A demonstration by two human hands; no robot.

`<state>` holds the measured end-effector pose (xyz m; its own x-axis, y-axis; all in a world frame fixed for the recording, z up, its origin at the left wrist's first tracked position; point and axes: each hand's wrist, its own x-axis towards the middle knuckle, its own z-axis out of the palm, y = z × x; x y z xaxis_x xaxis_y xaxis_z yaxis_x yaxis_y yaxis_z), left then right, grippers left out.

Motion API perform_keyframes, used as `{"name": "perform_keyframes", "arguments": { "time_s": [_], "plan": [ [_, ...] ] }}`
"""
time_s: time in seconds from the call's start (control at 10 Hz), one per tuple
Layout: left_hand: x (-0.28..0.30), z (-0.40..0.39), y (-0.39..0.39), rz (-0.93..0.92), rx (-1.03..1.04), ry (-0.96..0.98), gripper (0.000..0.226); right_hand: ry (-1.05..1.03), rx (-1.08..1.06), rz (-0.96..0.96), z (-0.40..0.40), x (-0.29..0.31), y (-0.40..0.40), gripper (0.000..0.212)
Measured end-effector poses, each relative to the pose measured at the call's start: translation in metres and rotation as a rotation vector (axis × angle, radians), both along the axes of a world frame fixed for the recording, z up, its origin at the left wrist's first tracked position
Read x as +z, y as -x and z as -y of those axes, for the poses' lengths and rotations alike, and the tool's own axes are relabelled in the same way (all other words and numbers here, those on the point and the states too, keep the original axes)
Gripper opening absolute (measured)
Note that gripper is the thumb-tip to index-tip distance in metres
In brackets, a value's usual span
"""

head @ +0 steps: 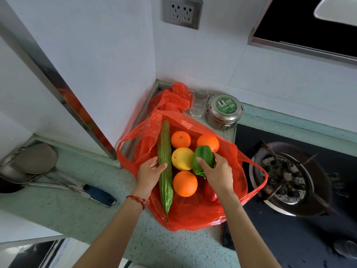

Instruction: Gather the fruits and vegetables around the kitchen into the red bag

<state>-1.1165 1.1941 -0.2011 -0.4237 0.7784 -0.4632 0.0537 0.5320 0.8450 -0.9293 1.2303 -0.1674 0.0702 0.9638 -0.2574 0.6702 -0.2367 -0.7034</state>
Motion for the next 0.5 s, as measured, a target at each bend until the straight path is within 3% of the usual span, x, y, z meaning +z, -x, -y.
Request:
{"name": "perform_keyframes", "arguments": {
  "time_s": [0.3, 0.5],
  "plan": [
    [0.014, 0.015, -0.012, -0.094, -0.050, -0.095, 0.046, -0.078, 0.020, 0.001, 0.013, -0.001, -0.015, 0.061],
    [0.023, 0.023, -0.026, -0.271, -0.173, -0.175, 0.047, -0.150, 0.036, 0.019, 0.030, -0.003, -0.031, 0.057]
  ]
}}
